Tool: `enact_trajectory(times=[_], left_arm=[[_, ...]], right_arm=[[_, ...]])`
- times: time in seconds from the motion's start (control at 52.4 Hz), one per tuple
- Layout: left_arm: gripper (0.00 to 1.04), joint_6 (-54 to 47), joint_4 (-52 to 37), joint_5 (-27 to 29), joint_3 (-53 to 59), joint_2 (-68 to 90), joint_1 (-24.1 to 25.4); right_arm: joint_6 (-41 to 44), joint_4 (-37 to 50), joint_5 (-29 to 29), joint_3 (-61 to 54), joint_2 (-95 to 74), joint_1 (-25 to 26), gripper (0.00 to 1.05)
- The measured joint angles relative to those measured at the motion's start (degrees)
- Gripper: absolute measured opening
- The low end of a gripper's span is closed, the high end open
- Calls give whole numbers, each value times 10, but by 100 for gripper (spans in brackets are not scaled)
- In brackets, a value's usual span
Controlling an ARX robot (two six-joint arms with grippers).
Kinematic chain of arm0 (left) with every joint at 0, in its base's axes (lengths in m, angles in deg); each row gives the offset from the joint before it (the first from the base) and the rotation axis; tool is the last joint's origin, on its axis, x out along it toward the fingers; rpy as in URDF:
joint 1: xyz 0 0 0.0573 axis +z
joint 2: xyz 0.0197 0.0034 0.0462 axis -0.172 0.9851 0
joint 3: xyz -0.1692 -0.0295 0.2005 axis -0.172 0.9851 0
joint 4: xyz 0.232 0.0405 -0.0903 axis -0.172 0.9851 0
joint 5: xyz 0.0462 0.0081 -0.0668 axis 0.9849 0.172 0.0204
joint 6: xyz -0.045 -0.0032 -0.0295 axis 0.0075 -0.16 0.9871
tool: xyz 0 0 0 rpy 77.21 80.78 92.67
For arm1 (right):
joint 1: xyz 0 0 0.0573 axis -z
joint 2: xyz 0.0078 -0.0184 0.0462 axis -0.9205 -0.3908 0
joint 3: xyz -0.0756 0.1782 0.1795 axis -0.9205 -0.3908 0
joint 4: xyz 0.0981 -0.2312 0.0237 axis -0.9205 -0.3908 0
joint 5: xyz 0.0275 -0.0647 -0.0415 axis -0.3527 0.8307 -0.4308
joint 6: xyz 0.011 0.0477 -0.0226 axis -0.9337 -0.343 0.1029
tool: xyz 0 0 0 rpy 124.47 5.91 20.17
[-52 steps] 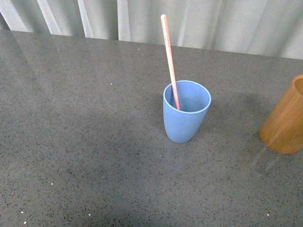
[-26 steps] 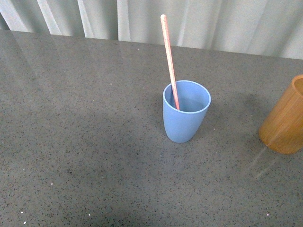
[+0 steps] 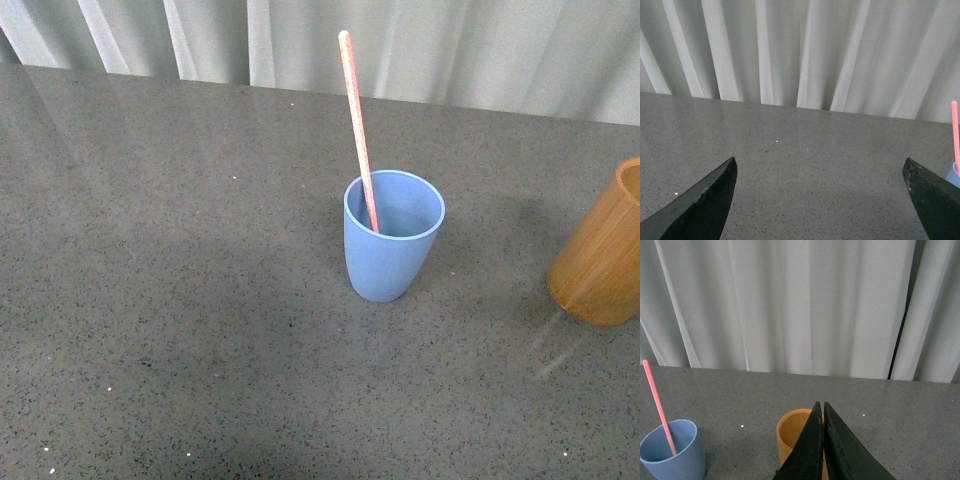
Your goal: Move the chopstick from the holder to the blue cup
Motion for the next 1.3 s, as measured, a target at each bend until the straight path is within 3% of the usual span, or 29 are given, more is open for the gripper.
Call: enact_trajectory(times=[0.324, 0.458, 1.03, 1.297], left_arm=[[98, 0, 0, 0, 0, 0, 0], [98, 0, 0, 0, 0, 0, 0], [98, 0, 0, 0, 0, -1, 0], [98, 0, 0, 0, 0, -1, 0]], right_arm=[[0, -40, 0, 0, 40, 0, 1], [0, -137, 0, 0, 120, 0, 1], [0, -141, 0, 0, 137, 0, 1], [0, -141, 0, 0, 137, 0, 41]])
